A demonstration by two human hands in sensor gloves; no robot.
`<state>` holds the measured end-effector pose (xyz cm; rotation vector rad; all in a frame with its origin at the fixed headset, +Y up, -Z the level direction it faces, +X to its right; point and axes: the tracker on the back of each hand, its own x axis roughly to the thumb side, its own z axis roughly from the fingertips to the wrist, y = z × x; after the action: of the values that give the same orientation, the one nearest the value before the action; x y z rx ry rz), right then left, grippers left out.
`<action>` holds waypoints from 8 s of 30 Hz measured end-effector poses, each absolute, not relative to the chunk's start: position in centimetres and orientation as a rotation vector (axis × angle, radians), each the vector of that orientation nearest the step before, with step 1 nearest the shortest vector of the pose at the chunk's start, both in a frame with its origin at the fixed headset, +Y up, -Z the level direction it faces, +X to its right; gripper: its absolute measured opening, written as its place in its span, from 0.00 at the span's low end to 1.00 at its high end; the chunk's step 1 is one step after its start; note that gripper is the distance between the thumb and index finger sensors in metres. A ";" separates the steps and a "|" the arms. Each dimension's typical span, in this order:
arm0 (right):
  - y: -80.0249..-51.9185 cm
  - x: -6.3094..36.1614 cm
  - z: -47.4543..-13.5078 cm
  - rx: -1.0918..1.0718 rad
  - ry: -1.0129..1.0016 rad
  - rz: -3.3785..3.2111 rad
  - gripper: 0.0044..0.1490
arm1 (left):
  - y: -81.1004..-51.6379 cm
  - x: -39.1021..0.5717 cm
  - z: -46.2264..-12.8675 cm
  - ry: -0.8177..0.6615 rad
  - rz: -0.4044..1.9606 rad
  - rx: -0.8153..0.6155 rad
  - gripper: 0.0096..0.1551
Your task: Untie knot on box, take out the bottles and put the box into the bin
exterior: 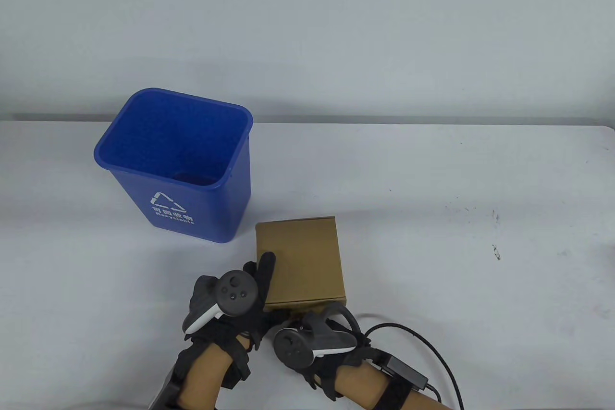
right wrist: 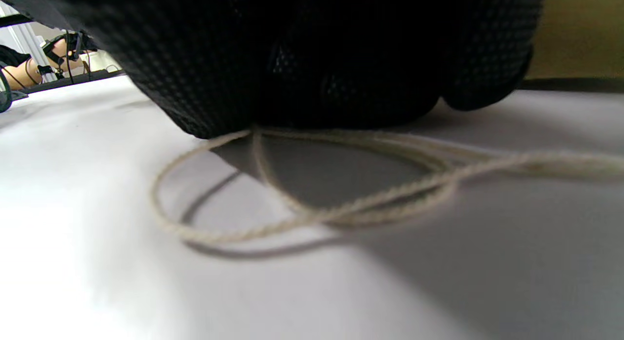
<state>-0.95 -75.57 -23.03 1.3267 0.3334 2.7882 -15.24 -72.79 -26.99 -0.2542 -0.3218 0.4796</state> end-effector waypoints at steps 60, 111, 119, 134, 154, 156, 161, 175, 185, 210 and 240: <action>-73.1 11.4 -27.9 0.869 0.201 2.530 0.52 | -76.8 -22.1 -28.8 0.119 0.298 -0.525 0.69; -72.8 12.4 -28.4 0.840 0.299 2.490 0.51 | -75.4 -21.9 -30.7 -0.012 0.242 -0.357 0.40; -72.8 12.4 -28.3 0.842 0.283 2.493 0.51 | -74.4 -19.7 -30.0 -0.076 0.116 -0.220 0.19; -72.9 12.1 -28.1 0.838 0.264 2.509 0.51 | -75.5 -18.7 -29.6 -0.238 0.007 -0.251 0.20; -72.9 12.0 -28.2 0.851 0.265 2.494 0.51 | -65.9 -20.4 -27.8 -0.248 0.149 0.001 0.19; -72.9 12.0 -28.2 0.854 0.262 2.489 0.51 | -64.6 -20.1 -27.7 -0.245 0.154 0.003 0.19; -72.4 12.2 -28.3 0.864 0.233 2.434 0.51 | -61.0 -19.6 -26.7 -0.224 0.143 0.069 0.19; -70.8 14.7 -28.0 0.662 0.291 2.497 0.52 | -52.0 -19.3 -26.6 -0.136 0.108 0.239 0.19; -70.9 14.6 -27.9 0.661 0.357 2.522 0.52 | -48.6 -20.7 -29.6 -0.017 0.145 0.288 0.19; -71.0 14.5 -28.0 0.659 0.391 2.510 0.53 | -46.8 -22.2 -35.5 0.263 0.076 0.424 0.19; -71.0 14.9 -28.3 0.655 0.393 2.499 0.52 | -50.9 -21.0 -33.8 0.071 0.186 0.323 0.48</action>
<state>14.86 -71.04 -28.32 0.6550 0.3925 2.4990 -20.99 -50.92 -33.80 0.3226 0.0706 0.1864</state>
